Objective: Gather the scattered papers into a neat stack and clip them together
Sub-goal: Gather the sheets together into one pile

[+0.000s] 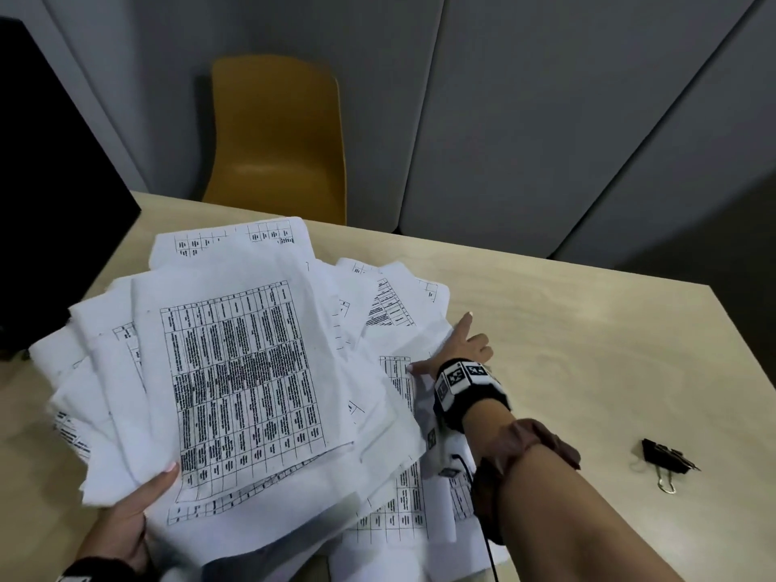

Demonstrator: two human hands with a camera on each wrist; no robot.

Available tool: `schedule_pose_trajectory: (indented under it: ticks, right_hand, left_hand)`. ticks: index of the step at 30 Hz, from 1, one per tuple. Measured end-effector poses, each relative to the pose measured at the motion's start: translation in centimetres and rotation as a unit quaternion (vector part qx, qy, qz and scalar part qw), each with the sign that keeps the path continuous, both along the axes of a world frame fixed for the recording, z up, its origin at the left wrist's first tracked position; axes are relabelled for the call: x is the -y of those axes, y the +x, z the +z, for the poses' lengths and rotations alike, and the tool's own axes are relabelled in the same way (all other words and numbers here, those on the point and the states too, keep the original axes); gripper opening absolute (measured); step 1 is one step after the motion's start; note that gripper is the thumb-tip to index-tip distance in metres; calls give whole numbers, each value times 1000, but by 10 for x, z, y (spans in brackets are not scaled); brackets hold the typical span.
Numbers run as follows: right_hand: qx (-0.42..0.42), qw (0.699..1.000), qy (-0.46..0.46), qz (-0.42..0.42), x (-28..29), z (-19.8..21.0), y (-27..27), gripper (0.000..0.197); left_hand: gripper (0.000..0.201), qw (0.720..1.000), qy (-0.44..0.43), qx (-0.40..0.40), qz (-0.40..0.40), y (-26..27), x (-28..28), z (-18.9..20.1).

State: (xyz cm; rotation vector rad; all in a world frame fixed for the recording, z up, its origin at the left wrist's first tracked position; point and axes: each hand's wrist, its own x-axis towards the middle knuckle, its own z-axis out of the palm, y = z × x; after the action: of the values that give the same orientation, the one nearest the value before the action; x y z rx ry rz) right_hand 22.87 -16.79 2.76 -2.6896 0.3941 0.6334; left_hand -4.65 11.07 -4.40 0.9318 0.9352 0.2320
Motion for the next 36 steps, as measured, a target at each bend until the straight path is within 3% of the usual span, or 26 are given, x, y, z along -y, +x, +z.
schedule_pose_trajectory:
  ticks: [3, 4, 5, 7, 8, 10, 14, 17, 23, 27, 36]
  right_hand:
    - [-9, 1000, 18, -17, -6, -2, 11, 115]
    - [-15, 999, 26, -19, -7, -3, 14, 107]
    - [-20, 999, 33, -20, -8, -3, 16, 102]
    - [-22, 999, 43, -21, -8, -4, 18, 92]
    - [-21, 998, 46, -24, -7, -5, 17, 88]
    - [-11, 999, 40, -26, -9, -7, 14, 75]
    - [31, 999, 34, -25, -18, -10, 4, 51]
    - [60, 993, 97, -20, -21, -10, -3, 47]
    - [53, 990, 124, -48, -18, -10, -9, 42]
    - [61, 997, 32, -26, -26, -8, -9, 41]
    - [66, 991, 112, -36, -20, -9, -12, 35]
  left_hand:
    - [78, 1000, -1, -8, 22, -3, -6, -5]
    - [79, 1000, -15, -8, 16, -4, -6, -5]
    - [67, 999, -24, -25, 10, -3, -5, -5]
    - [25, 999, -31, -40, -14, -1, -1, -2]
    - [22, 998, -32, -41, -30, 0, -1, -3]
    - [24, 998, -23, -55, -24, 1, -1, -4]
    - [61, 999, 3, -41, 10, -1, -1, -3]
    - [38, 999, 32, -15, 20, 3, 2, 3]
    - [44, 1000, 6, -20, -8, 3, 8, 8]
    - [38, 999, -26, -6, -20, 4, 10, 10]
    - [44, 998, -57, 1, 0, 3, 9, 5]
